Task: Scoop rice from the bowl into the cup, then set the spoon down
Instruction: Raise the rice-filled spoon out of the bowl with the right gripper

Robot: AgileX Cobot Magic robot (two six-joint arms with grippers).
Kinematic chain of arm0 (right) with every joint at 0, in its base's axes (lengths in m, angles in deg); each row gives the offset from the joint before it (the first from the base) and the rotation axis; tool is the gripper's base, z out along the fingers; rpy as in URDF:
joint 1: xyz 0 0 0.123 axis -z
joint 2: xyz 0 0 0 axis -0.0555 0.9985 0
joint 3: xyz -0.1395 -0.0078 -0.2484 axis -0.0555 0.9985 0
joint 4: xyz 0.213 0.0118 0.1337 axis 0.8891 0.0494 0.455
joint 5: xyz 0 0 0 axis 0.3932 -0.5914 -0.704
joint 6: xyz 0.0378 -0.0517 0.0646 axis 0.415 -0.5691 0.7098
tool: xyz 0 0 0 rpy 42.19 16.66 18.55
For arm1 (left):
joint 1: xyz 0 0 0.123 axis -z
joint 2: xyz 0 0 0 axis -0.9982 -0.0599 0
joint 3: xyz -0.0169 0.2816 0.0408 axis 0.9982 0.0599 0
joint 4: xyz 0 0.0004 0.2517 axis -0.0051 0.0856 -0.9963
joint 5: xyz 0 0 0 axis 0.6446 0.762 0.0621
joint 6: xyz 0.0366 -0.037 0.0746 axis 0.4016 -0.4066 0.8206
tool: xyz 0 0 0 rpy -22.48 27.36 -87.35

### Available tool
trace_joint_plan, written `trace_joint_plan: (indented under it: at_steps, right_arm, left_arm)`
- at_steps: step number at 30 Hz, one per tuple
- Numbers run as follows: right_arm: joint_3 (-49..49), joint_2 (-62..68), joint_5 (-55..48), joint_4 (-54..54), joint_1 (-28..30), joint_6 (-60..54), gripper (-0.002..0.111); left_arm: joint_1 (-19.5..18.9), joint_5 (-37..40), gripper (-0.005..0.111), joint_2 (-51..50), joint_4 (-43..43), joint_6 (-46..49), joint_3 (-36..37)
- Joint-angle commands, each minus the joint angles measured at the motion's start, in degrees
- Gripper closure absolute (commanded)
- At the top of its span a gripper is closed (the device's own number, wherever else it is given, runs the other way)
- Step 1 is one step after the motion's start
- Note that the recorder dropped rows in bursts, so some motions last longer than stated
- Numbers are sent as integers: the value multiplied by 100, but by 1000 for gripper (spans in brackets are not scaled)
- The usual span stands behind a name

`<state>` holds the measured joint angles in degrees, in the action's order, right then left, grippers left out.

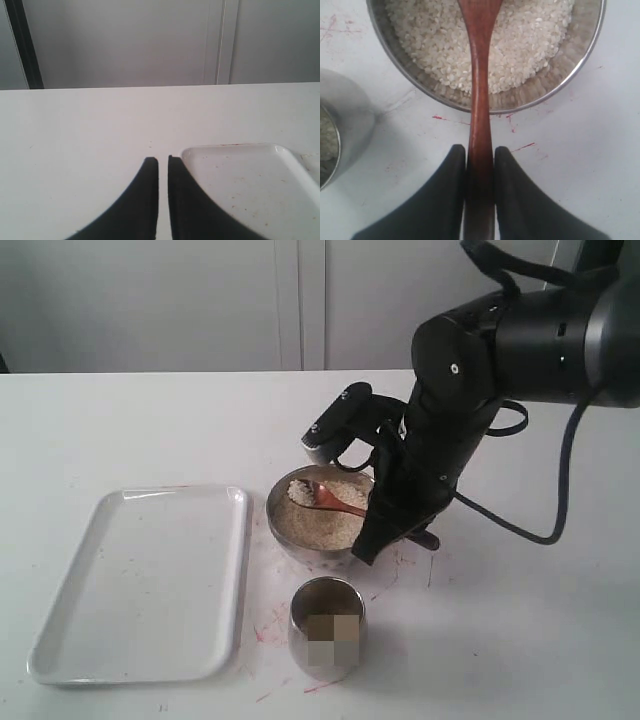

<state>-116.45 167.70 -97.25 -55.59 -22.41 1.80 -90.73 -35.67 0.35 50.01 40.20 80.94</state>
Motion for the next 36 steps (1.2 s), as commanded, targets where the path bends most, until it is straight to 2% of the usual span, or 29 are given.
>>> trace_joint_plan:
  at_steps: [1, 6, 14, 26, 36]
  right_arm:
    - [126, -132, 93, 55, 42, -53, 108]
    - [374, -501, 274, 139, 42, -41, 108]
    - [817, -1417, -31, 244, 42, -29, 108]
    - [1157, -3065, -1367, 335, 42, 431, 108]
    - [1157, -3804, -2112, 797, 42, 556, 108]
  left_arm:
    - [32, -17, 92, 8, 26, -31, -42]
    - [32, -17, 92, 8, 26, -31, -42]
    - [32, -17, 92, 8, 26, -31, -42]
    - [32, -17, 92, 8, 26, -31, -42]
    - [32, -17, 92, 8, 26, -31, -42]
